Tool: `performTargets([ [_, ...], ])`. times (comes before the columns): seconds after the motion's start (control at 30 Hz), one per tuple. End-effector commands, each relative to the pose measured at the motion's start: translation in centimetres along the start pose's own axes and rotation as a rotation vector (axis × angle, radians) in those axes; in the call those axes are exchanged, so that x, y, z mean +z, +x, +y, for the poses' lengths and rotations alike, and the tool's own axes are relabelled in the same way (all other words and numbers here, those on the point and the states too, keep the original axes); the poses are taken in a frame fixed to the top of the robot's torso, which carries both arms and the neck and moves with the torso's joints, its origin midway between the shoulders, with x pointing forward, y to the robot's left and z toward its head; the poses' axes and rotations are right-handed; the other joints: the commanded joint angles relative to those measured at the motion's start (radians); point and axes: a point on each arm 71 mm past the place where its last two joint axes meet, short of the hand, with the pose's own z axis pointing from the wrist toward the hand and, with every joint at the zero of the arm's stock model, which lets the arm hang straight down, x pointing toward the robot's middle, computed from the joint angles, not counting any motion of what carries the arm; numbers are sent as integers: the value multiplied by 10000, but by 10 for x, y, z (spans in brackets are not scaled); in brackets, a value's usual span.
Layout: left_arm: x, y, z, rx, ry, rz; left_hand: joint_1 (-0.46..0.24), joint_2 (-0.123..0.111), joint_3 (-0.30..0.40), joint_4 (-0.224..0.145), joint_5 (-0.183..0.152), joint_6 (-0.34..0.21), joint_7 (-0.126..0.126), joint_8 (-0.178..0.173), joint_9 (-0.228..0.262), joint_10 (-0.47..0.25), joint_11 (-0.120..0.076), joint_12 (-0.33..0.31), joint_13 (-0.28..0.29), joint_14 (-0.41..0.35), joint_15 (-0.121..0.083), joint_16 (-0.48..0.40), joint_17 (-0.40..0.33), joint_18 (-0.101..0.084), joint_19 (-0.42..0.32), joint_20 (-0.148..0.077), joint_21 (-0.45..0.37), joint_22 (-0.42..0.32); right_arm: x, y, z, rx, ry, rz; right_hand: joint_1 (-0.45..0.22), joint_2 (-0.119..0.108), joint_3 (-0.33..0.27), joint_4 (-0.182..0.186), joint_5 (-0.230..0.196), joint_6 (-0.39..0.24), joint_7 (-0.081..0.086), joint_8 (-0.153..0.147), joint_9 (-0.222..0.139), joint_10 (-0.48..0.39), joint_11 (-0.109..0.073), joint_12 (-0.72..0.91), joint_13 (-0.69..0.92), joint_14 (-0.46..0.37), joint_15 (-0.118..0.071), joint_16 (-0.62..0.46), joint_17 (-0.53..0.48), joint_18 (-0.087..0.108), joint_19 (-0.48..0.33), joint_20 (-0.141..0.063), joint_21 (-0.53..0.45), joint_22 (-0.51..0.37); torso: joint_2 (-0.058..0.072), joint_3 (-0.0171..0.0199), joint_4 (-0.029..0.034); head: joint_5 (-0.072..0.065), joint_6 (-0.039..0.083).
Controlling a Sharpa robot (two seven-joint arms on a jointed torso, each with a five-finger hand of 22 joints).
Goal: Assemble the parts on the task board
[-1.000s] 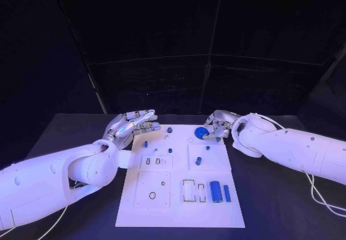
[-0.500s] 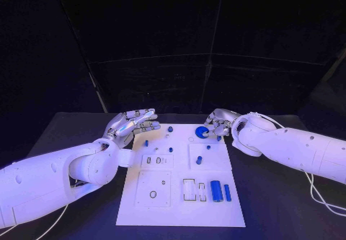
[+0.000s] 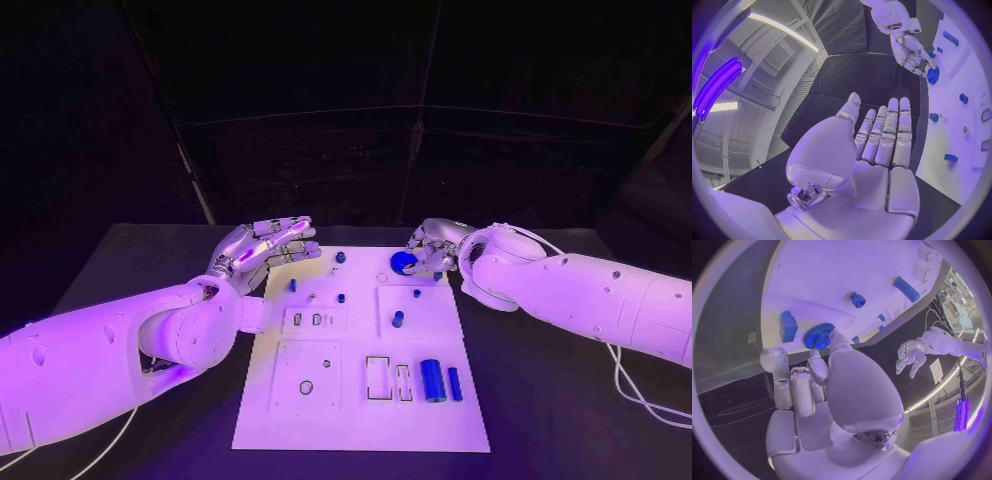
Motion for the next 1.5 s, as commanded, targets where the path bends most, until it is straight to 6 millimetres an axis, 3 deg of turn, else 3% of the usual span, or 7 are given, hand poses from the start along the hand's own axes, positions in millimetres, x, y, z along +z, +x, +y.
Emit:
performTargets([
  [0.03, 1, 2, -1, -29, 10, 153, -19, 43, -7, -57, 44, 22, 317, -63, -4, -25, 61, -42, -6, 64, 34, -52, -10, 33, 48, -8, -64, -11, 1, 1, 1, -466, 28, 217, 96, -6, -16, -66, -20, 40, -10, 10, -7, 60, 2, 68, 25, 813, 15, 42, 1465, -89, 55, 13, 59, 29, -3, -4, -3, -20, -18],
  [0.3, 1, 2, -1, -39, -9, 171, -19, 43, -7, -57, 44, 22, 317, -63, -4, -25, 61, -42, -6, 64, 34, -52, -10, 33, 48, -8, -64, -11, 3, 2, 5, -639, 23, 186, 111, 8, -16, -85, -19, 48, -4, 7, -7, 97, 5, 115, 96, 821, 16, 59, 1509, -103, 91, 13, 102, 106, -5, 3, -2, -14, -38],
  [0.53, 1, 2, -1, -44, -27, 180, -27, 44, -4, -60, 44, 21, 317, -66, -4, -23, 61, -46, -6, 65, 35, -58, -11, 33, 52, -8, -71, -14, 4, 2, 7, -648, 15, 23, 118, 333, 54, -124, -14, 668, -113, 286, 80, 315, -81, 362, 480, 828, -40, 83, 1557, -117, 146, -23, 205, 236, -2, 1, 2, -9, -51],
  [0.63, 1, 1, 0, -46, -37, 183, -27, 44, -4, -60, 44, 21, 317, -66, -4, -23, 61, -46, -6, 65, 35, -58, -11, 33, 52, -8, -71, -14, 5, 1, 8, -664, 25, -86, 236, 622, 259, -191, -845, 1124, -235, 457, 125, 591, -188, 628, 904, 827, -129, 87, 1565, -123, 170, -94, 250, 295, -4, 0, -2, -6, -53],
  [0.73, 1, 1, 0, -49, -52, 187, -27, 44, -4, -60, 44, 21, 317, -66, -4, -23, 61, -46, -6, 65, 35, -58, -11, 33, 52, -8, -71, -14, 5, -1, 8, -765, 60, -318, 339, 766, 459, -281, -1020, 1551, -380, 603, 184, 870, -309, 897, 1349, 833, -223, 98, 1598, -141, 221, -173, 315, 409, 0, 4, -9, 4, -53],
  [1.17, 1, 1, 0, -54, -95, 196, -34, 46, 1, -64, 45, 13, 317, -71, -5, -21, 61, -50, -6, 67, 35, -63, -13, 33, 57, -8, -78, -17, 3, -4, 18, -1120, -132, -1068, 415, 740, 724, -448, -946, 1916, -543, 619, 230, 1160, -466, 1151, 1807, 866, -369, 151, 1759, -193, 354, -321, 458, 673, -6, 6, 0, 5, -47],
  [1.5, 1, -1, 0, -43, -113, 170, -33, 47, 4, -67, 45, -13, 317, -75, -7, -21, 61, -51, -6, 68, 35, -65, -14, 33, 59, -8, -81, -18, -13, -4, 55, -1071, -1360, -1903, 302, 650, 843, -443, -670, 1854, -503, 438, 191, 1170, -441, 1141, 1842, 885, -363, 182, 1852, -209, 386, -340, 495, 727, -7, 0, -6, 27, -5],
])
